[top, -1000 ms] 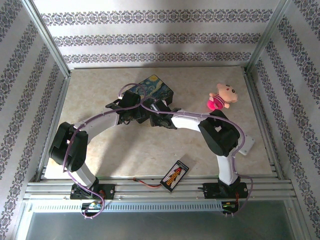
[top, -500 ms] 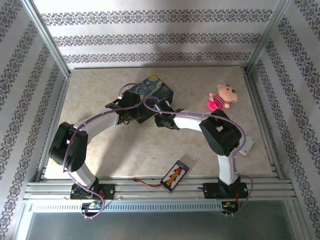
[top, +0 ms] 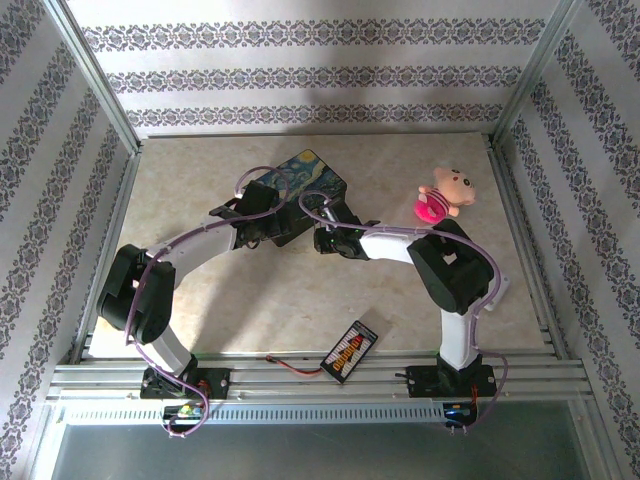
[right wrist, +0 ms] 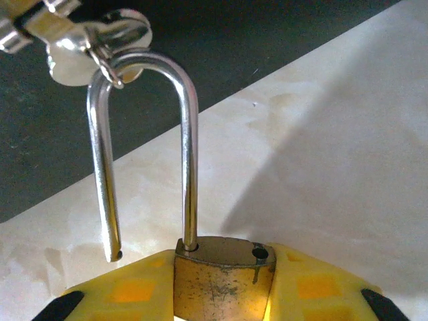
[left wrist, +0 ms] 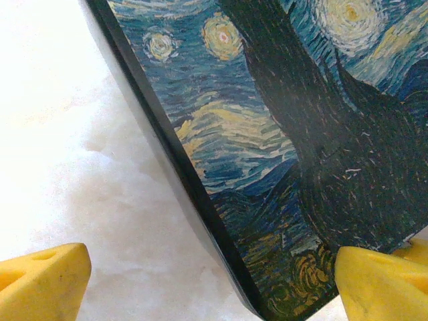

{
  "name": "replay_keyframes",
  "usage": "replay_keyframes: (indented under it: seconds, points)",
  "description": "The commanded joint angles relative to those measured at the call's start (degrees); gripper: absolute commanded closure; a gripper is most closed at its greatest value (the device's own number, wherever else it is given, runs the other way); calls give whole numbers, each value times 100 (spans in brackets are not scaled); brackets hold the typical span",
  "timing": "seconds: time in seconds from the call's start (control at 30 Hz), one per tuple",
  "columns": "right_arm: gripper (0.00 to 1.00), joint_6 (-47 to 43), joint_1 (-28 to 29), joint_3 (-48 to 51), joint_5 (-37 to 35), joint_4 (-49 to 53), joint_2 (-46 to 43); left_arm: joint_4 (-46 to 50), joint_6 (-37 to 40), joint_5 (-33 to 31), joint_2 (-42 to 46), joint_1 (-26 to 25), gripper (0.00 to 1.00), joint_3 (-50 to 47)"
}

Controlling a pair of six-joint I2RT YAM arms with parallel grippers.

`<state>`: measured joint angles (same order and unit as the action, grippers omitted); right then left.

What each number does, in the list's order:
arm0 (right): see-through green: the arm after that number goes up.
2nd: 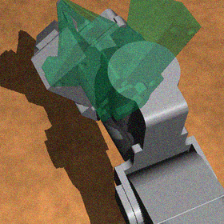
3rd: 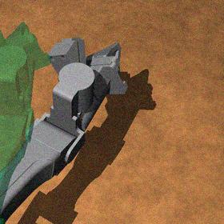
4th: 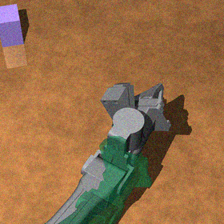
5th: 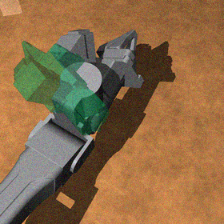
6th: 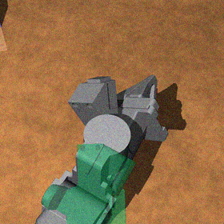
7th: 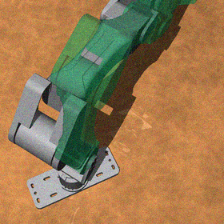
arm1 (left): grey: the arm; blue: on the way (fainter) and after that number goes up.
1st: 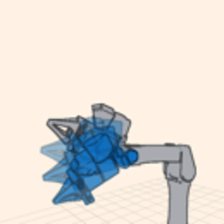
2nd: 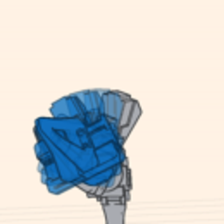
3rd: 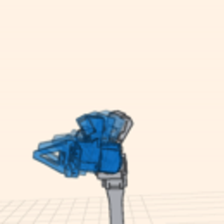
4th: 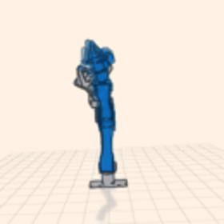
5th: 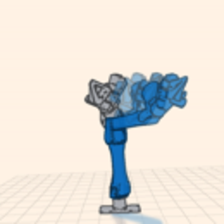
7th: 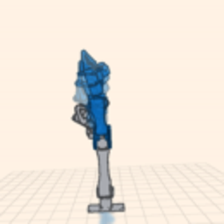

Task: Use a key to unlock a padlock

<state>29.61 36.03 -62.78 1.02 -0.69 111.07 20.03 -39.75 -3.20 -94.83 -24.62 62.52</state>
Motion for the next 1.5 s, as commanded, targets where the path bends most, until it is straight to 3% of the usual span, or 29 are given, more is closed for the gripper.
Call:
replay_keyframes:
  seconds: [0.0, 0.47, 1.47]
  points:
    - [100, 51, -169, 252, 333, -143, -83, 574, -51, -424, -124, 201, 7, -331]
    - [100, 334, -369, 351, 873, -625, -164, 484, -71, -330, -49, 203, 8, -404]
    - [100, 2239, -658, 964, 1550, -2696, 49, 293, -102, -67, -80, 203, 10, -535]
